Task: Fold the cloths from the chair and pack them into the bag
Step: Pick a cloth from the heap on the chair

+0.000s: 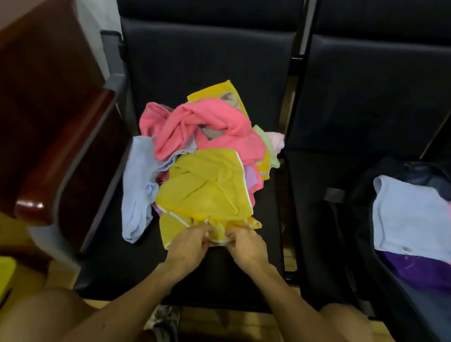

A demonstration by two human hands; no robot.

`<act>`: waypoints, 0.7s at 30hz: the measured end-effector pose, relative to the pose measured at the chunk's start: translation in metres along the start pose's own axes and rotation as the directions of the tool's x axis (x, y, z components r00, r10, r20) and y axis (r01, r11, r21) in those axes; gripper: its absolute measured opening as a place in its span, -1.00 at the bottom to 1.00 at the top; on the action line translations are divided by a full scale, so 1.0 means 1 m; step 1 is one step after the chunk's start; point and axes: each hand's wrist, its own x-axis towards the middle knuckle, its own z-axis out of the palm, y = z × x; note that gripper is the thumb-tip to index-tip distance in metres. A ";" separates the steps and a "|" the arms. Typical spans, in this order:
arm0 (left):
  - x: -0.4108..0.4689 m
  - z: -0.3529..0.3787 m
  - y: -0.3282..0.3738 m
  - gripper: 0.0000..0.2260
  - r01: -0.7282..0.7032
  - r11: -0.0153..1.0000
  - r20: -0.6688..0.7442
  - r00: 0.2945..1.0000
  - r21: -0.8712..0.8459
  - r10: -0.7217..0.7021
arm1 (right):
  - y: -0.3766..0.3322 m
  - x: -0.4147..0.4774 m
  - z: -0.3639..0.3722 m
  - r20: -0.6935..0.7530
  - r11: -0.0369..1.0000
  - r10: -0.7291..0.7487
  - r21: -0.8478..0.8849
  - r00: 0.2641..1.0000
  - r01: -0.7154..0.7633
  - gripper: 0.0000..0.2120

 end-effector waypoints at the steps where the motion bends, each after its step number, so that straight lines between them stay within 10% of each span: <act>1: 0.002 0.002 -0.001 -0.75 -0.011 1.000 0.001 1.000 0.020 0.011 | 0.000 0.003 0.003 0.013 1.000 -0.001 -0.030 1.000 0.001 -0.74; 11: 0.026 0.012 0.001 -0.79 -0.137 0.907 0.103 0.989 0.398 0.105 | 0.000 0.019 0.008 -0.016 0.997 -0.031 -0.076 0.999 0.030 -0.82; 21: 0.032 -0.090 0.082 -0.94 -0.295 0.916 -0.316 0.927 -0.273 0.204 | -0.047 -0.010 -0.095 -0.479 0.963 -0.191 0.077 0.856 0.258 -0.79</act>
